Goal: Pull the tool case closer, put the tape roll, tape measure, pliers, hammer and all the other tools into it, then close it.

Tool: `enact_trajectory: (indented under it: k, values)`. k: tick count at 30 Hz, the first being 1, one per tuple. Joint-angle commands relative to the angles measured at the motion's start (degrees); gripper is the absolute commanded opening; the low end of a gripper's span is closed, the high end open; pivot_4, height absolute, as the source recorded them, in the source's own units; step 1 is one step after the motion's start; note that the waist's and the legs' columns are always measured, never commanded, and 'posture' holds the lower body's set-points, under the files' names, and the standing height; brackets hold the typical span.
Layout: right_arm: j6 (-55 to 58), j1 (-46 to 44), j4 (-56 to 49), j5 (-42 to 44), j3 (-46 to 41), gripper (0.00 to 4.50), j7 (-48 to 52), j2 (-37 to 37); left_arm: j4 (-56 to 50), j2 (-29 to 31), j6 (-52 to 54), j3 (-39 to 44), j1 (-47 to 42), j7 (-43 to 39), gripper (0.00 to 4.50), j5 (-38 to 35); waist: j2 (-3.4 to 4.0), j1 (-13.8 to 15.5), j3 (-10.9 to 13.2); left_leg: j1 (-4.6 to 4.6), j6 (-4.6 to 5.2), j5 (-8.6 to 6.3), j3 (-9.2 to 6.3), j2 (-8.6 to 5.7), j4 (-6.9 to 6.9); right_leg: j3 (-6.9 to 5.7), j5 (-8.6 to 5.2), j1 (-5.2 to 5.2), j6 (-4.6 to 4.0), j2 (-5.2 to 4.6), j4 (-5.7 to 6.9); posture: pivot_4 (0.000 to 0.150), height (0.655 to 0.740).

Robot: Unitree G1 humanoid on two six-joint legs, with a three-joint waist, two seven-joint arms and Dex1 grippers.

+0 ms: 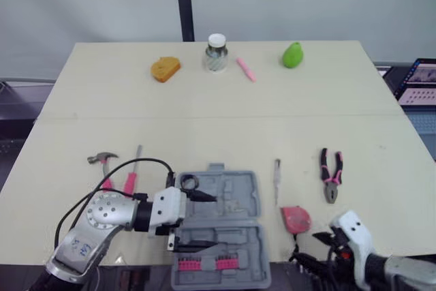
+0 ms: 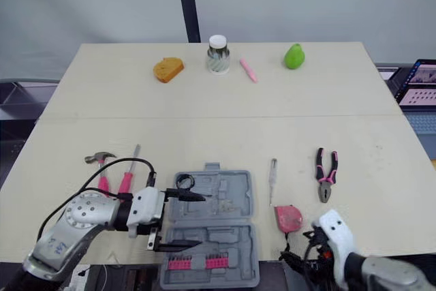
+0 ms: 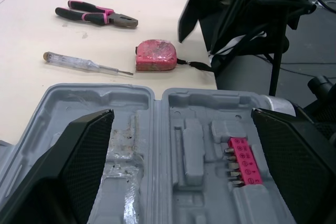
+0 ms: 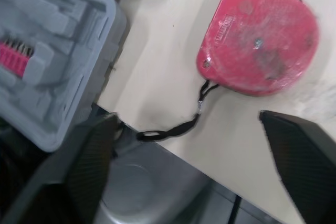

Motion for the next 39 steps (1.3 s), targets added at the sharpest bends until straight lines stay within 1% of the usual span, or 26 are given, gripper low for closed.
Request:
enact_trajectory:
  k: [1, 3, 6, 11, 17, 22, 32, 39]
  values:
    - [-13.81, -4.71, 8.35, -2.54, -0.42, 4.47, 15.45, -6.62, -2.03, -0.53, -2.45, 1.32, 1.94, 1.1, 4.5, -0.1, 0.0, -0.06, 0.0, 0.02, 0.0, 0.0, 0.0, 0.0, 0.01, 0.0, 0.0, 0.04, 0.0, 0.0, -0.02, 0.15, 0.74]
    - [-23.66, -9.32, 14.84, -4.69, 1.91, 4.47, 24.05, -9.21, -1.71, -0.53, -5.2, 1.15, 3.63, 0.74, 4.5, 0.73, 0.0, -0.05, 0.0, 0.04, 0.01, 0.0, -0.01, 0.0, -0.01, -0.02, 0.0, 0.05, 0.0, 0.01, -0.04, 0.15, 0.74]
    - [-34.82, -16.19, 22.03, -6.65, 5.48, 4.47, 33.67, -10.69, -0.79, -1.05, -8.05, 0.58, 4.78, 0.79, 4.5, 1.5, 0.0, -0.03, 0.0, 0.04, 0.0, 0.0, -0.04, 0.02, 0.0, -0.09, 0.0, 0.13, 0.01, 0.04, -0.15, 0.15, 0.74]
    - [-46.4, -26.81, 31.36, -10.71, 11.64, 4.47, 41.05, -10.03, 0.61, -2.47, -12.57, 0.36, 5.76, 1.29, 4.5, 2.7, 0.0, 0.0, 0.0, 0.24, 0.04, 0.01, -0.19, 0.0, 0.1, -0.19, 0.04, 0.51, 0.07, 0.0, -0.27, 0.15, 0.74]
    - [-53.66, -33.18, 37.6, -14.29, 16.91, 4.47, 42.96, -7.93, 1.67, -2.75, -14.55, 0.95, 5.77, 1.13, 4.5, 2.29, 0.01, -0.04, 0.01, 0.26, 0.02, 0.0, -0.2, 0.0, 0.09, -0.21, 0.04, 0.54, 0.07, 0.02, -0.3, 0.15, 0.74]
    - [-58.98, -34.46, 40.39, -17.96, 20.39, 4.47, 42.7, -7.56, 2.49, -2.6, -16.71, 1.21, 5.42, 0.59, 4.5, 2.47, 0.01, -0.04, 0.01, 0.27, 0.02, 0.0, -0.2, 0.0, 0.09, -0.21, 0.04, 0.55, 0.07, 0.01, -0.3, 0.15, 0.74]
    - [-62.8, -34.78, 43.92, -21.89, 22.54, 4.47, 40.61, -6.71, 3.95, -3.67, -19.5, -0.58, 4.95, 0.74, 4.5, 3.21, 0.01, -0.04, 0.01, 0.28, 0.02, 0.0, -0.19, -0.01, 0.1, -0.21, 0.04, 0.56, 0.07, 0.01, -0.3, 0.15, 0.74]
    - [-66.64, -37.64, 49.98, -26.12, 25.25, 4.47, 38.97, -4.98, 4.25, -4.51, -20.05, -1.7, 4.16, 1.52, 4.5, 4.46, 0.02, -0.13, 0.0, 0.31, 0.01, 0.0, -0.17, 0.0, 0.08, -0.2, 0.04, 0.57, 0.07, 0.02, -0.29, 0.15, 0.74]
